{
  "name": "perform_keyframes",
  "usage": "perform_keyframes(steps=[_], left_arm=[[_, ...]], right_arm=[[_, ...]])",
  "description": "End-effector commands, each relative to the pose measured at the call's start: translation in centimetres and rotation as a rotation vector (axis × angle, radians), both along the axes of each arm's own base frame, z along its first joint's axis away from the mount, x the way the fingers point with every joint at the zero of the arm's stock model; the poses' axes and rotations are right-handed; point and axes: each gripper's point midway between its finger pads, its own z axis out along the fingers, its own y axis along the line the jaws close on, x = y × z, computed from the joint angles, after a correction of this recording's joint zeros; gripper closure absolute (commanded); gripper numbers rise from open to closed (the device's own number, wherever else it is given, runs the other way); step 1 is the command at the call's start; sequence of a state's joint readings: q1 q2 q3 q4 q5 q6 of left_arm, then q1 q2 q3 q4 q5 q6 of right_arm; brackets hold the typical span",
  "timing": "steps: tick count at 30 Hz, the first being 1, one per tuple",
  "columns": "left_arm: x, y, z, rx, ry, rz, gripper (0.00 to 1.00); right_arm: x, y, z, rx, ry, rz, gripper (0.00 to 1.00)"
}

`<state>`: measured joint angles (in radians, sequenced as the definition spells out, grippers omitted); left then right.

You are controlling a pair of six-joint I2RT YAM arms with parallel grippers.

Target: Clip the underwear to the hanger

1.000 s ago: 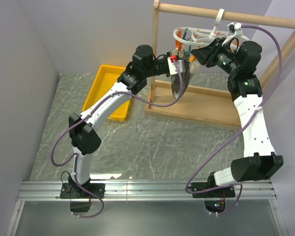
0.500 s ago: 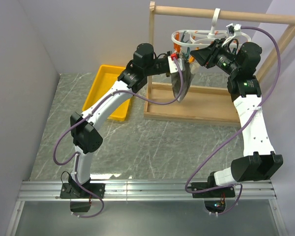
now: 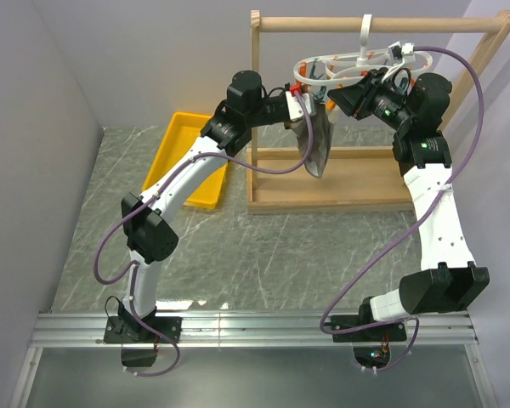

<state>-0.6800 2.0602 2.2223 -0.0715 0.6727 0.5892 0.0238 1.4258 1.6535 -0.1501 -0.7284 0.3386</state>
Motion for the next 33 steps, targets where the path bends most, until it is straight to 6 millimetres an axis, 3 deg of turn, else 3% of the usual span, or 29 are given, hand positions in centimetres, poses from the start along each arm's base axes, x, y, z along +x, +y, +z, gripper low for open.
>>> perform_keyframes(steps=[1, 29, 33], left_arm=[[-1.5, 0.5, 3.7, -0.065, -0.057, -0.044, 1.0], [-1.8, 2.5, 5.9, -0.116, -0.06, -0.059, 1.0], [-2.0, 2.4, 6.1, -0.125, -0.058, -0.069, 0.99]], right_arm=[[-1.5, 1.4, -0.8, -0.024, 0.016, 0.083, 1.0], [-0.1, 1.4, -1.0, -0.05, -0.024, 0.091, 1.0], [-0.3, 1.6, -0.9, -0.041, -0.025, 0.102, 0.94]])
